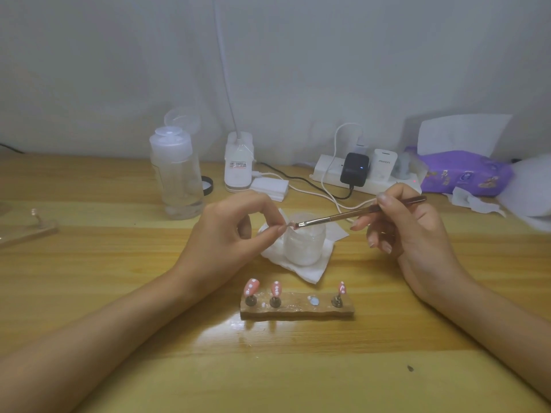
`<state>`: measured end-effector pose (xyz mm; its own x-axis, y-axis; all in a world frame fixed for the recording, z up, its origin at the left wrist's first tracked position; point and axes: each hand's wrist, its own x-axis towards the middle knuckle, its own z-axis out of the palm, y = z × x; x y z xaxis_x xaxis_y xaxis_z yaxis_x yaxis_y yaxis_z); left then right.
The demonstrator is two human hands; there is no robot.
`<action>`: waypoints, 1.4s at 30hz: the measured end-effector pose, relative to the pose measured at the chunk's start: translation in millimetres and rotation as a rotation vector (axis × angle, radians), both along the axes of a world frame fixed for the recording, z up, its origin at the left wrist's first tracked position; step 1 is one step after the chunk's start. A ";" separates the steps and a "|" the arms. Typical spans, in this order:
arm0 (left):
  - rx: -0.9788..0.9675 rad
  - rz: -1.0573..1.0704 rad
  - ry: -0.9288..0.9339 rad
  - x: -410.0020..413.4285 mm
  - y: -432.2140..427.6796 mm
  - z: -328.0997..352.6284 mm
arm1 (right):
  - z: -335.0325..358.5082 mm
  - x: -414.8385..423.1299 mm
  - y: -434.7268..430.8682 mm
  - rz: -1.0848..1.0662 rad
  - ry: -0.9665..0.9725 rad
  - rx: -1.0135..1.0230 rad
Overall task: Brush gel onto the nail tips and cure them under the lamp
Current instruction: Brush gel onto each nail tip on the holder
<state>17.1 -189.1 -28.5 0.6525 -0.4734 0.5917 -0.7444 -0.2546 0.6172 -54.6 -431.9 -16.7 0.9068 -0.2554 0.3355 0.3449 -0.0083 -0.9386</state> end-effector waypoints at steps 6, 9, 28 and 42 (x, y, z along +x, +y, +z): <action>-0.003 0.004 0.004 0.5 -0.3 -1.3 | 2.3 -0.9 0.2 -0.023 -0.014 0.078; 0.006 0.002 -0.004 0.8 -0.1 -1.8 | 1.8 -0.4 2.6 0.030 -0.013 0.040; 0.023 0.001 -0.012 1.9 0.7 -1.7 | -0.3 -0.5 0.1 -0.022 -0.003 -0.037; 0.026 -0.001 -0.046 2.7 -0.7 -2.4 | 0.6 -1.1 -1.1 -0.035 -0.015 -0.085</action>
<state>19.8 -189.8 -30.9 0.6244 -0.4899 0.6083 -0.7720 -0.2691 0.5758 -55.8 -432.9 -16.1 0.8923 -0.2571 0.3711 0.3573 -0.1005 -0.9286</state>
